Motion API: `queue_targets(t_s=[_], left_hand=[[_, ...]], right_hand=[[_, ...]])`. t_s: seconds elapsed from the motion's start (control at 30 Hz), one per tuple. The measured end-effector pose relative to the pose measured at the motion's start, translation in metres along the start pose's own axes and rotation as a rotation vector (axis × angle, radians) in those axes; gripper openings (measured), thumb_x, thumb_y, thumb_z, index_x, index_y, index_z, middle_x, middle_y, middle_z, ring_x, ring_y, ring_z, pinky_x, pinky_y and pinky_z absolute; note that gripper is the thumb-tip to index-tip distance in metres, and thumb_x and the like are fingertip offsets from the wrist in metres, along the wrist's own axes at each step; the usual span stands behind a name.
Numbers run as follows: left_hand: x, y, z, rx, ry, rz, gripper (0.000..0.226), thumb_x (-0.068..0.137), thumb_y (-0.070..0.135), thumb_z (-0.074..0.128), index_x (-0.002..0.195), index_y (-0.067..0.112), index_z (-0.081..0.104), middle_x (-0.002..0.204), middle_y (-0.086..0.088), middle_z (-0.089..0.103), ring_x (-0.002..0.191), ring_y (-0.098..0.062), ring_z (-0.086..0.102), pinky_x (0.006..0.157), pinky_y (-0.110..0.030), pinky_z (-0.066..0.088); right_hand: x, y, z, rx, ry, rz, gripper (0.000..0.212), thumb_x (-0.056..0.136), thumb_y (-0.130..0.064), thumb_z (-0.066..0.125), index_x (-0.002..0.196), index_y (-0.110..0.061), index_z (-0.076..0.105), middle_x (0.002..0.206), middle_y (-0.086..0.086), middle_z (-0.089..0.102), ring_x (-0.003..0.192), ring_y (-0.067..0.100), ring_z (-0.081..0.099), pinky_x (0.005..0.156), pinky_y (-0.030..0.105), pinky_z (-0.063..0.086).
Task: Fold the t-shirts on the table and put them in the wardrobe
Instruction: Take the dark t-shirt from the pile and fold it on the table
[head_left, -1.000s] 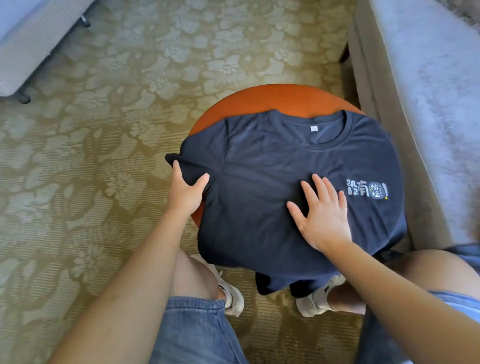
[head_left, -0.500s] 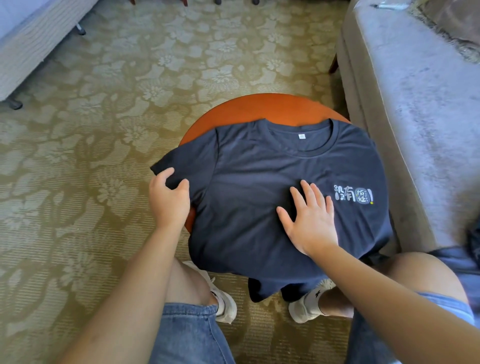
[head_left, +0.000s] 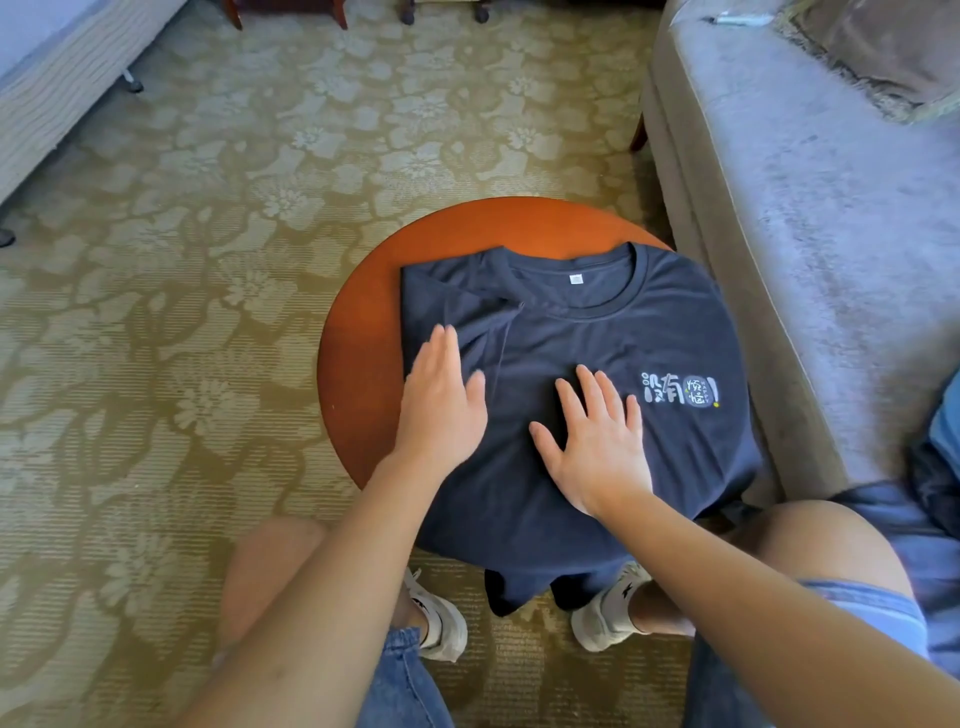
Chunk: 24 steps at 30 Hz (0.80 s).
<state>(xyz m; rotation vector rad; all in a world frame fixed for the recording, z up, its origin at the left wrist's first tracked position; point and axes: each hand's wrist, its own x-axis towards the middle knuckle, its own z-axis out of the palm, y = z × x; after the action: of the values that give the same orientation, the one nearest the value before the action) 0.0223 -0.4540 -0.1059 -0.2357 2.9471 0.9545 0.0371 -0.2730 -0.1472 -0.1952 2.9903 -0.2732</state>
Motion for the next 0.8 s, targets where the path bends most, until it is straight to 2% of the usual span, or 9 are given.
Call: queue_targets(t_s=[0.1, 0.2, 0.33, 0.43, 0.5, 0.6, 0.67, 0.73, 0.8], left_hand=[[-0.004, -0.024, 0.019, 0.352, -0.115, -0.012, 0.063, 0.103, 0.048, 0.024, 0.156, 0.02, 0.006, 0.164, -0.003, -0.006, 0.15, -0.019, -0.008, 0.121, -0.046, 0.001], [0.003, -0.038, 0.015, 0.383, -0.105, -0.04, 0.066, 0.1, 0.057, 0.019, 0.156, 0.025, 0.006, 0.164, -0.001, -0.008, 0.15, -0.017, -0.011, 0.12, -0.048, -0.001], [0.009, -0.06, 0.0, 0.43, -0.068, -0.075, 0.066, 0.099, 0.059, 0.02, 0.156, 0.027, 0.01, 0.164, 0.001, -0.006, 0.15, -0.016, -0.008, 0.121, -0.049, 0.001], [0.005, -0.083, -0.013, 0.466, -0.01, -0.087, 0.067, 0.099, 0.058, 0.023, 0.156, 0.025, 0.015, 0.164, 0.0, 0.001, 0.151, -0.018, -0.003, 0.12, -0.051, 0.004], [0.005, -0.09, -0.019, 0.472, -0.018, -0.098, 0.066, 0.099, 0.058, 0.024, 0.156, 0.025, 0.016, 0.164, -0.001, 0.001, 0.151, -0.018, -0.003, 0.119, -0.053, 0.003], [0.006, -0.083, -0.021, 0.538, -0.065, -0.139, 0.067, 0.099, 0.057, 0.019, 0.156, 0.022, 0.012, 0.164, -0.004, -0.002, 0.151, -0.021, -0.006, 0.118, -0.056, -0.002], [0.006, -0.066, -0.015, 0.555, -0.07, -0.157, 0.07, 0.098, 0.058, 0.019, 0.156, 0.019, 0.012, 0.164, -0.006, -0.005, 0.15, -0.024, -0.009, 0.118, -0.057, -0.004], [0.005, -0.04, 0.0, 0.521, -0.074, -0.111, 0.071, 0.097, 0.061, 0.021, 0.155, 0.021, 0.013, 0.164, -0.007, -0.009, 0.15, -0.026, -0.013, 0.117, -0.056, -0.006], [0.005, -0.008, 0.022, 0.477, -0.101, -0.023, 0.072, 0.096, 0.063, 0.023, 0.156, 0.025, 0.011, 0.163, -0.006, -0.013, 0.149, -0.026, -0.016, 0.117, -0.055, -0.007]], right_hand=[[0.0, -0.002, -0.001, -0.018, -0.02, -0.004, 0.084, 0.085, -0.068, 0.001, 0.154, -0.023, 0.017, 0.164, 0.003, 0.002, 0.15, 0.024, -0.006, 0.121, 0.051, 0.001], [0.006, -0.013, -0.002, -0.044, -0.055, -0.028, 0.078, 0.092, -0.066, 0.008, 0.156, -0.021, 0.012, 0.164, 0.006, -0.003, 0.15, 0.026, -0.009, 0.12, 0.053, 0.001], [0.018, -0.043, 0.0, -0.008, -0.086, -0.06, 0.072, 0.098, -0.061, 0.018, 0.156, -0.019, 0.007, 0.163, 0.007, -0.009, 0.149, 0.027, -0.014, 0.12, 0.054, -0.003], [0.02, -0.061, 0.003, 0.031, -0.096, -0.117, 0.072, 0.098, -0.061, 0.022, 0.156, -0.02, 0.009, 0.164, 0.006, -0.008, 0.15, 0.025, -0.013, 0.12, 0.053, -0.005], [0.019, -0.061, 0.003, 0.098, -0.114, -0.175, 0.071, 0.097, -0.061, 0.031, 0.155, -0.022, 0.018, 0.164, 0.005, -0.001, 0.15, 0.024, -0.009, 0.119, 0.051, -0.005], [0.024, -0.034, -0.009, 0.247, 0.04, -0.139, 0.068, 0.091, -0.06, 0.04, 0.146, -0.018, 0.041, 0.16, 0.01, 0.02, 0.149, 0.028, 0.009, 0.118, 0.052, 0.006], [0.027, -0.001, -0.02, 0.175, 0.098, -0.007, 0.066, 0.095, -0.055, 0.041, 0.149, -0.018, 0.035, 0.161, 0.011, 0.014, 0.149, 0.029, 0.005, 0.118, 0.054, 0.006], [0.025, 0.03, -0.024, 0.107, 0.023, 0.091, 0.066, 0.099, -0.054, 0.037, 0.153, -0.02, 0.023, 0.163, 0.008, 0.004, 0.15, 0.027, -0.003, 0.119, 0.053, 0.002], [0.019, 0.047, -0.021, 0.1, -0.023, 0.066, 0.066, 0.099, -0.057, 0.031, 0.154, -0.021, 0.021, 0.164, 0.006, 0.002, 0.15, 0.025, -0.005, 0.12, 0.052, 0.001]])
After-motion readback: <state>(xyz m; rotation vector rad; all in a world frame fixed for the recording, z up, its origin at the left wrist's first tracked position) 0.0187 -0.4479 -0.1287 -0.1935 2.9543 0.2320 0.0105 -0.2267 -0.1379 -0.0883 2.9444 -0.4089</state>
